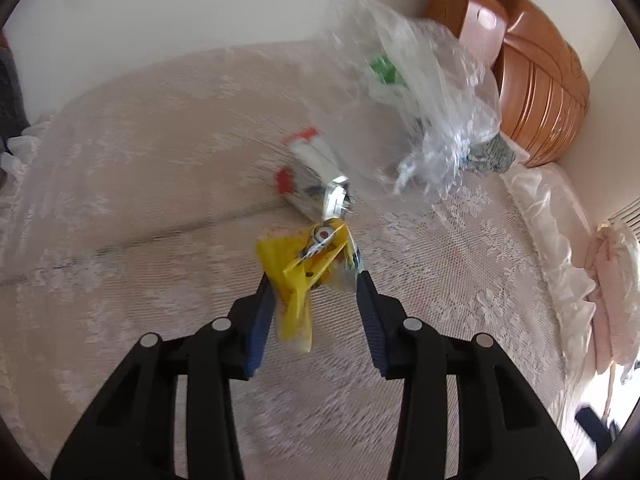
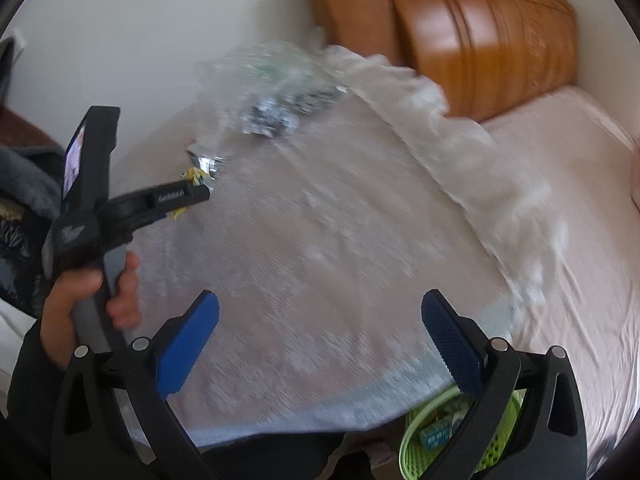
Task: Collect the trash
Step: 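Grasp the yellow snack bag with the left tool while the right tool grasps a silver foil packet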
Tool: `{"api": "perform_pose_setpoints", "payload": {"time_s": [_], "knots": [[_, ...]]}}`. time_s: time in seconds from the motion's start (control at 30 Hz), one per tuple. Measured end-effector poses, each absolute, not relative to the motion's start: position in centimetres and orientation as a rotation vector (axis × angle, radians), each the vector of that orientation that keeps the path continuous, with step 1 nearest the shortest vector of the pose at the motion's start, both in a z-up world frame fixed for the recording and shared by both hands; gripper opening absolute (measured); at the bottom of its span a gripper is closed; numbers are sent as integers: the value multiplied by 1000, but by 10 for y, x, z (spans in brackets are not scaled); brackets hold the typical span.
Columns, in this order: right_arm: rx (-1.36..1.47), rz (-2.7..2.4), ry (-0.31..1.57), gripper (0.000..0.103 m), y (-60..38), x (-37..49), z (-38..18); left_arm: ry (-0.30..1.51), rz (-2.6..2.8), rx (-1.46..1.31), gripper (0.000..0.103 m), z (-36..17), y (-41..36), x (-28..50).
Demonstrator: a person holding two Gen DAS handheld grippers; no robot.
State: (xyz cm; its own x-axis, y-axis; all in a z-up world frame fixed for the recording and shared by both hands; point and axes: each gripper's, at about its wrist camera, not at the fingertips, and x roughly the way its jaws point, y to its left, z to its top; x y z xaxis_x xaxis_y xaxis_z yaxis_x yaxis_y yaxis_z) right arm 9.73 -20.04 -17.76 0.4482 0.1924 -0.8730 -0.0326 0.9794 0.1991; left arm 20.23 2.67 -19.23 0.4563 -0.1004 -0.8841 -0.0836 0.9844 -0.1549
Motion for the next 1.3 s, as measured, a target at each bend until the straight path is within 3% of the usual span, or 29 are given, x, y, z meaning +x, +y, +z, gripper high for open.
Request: {"api": "perform_pose_setpoints", "payload": {"time_s": [0.23, 0.47, 0.6, 0.67, 0.77, 0.8, 0.83, 0.97, 1.3], "knots": [[79, 329, 1082, 100, -138, 163, -201, 1043, 40, -192, 41, -159, 73, 169], [-5, 406, 1065, 83, -78, 223, -239, 1025, 94, -226, 41, -152, 106, 144], [-59, 398, 1037, 80, -57, 249, -251, 1017, 134, -248, 41, -152, 119, 135], [-85, 399, 1033, 69, -50, 260, -255, 1016, 153, -273, 41, -152, 129, 132], [-128, 378, 1003, 61, -42, 268, -255, 1010, 179, -288, 41, -151, 135, 130], [-141, 381, 993, 56, -41, 267, -255, 1007, 185, -289, 41, -151, 135, 129], [-164, 379, 988, 42, -39, 267, -254, 1004, 189, -291, 41, -150, 136, 129], [-95, 398, 1016, 32, -49, 267, -249, 1004, 195, -305, 41, -147, 138, 127], [146, 415, 1079, 29, -113, 204, -229, 1013, 125, -274, 41, -140, 119, 116]]}}
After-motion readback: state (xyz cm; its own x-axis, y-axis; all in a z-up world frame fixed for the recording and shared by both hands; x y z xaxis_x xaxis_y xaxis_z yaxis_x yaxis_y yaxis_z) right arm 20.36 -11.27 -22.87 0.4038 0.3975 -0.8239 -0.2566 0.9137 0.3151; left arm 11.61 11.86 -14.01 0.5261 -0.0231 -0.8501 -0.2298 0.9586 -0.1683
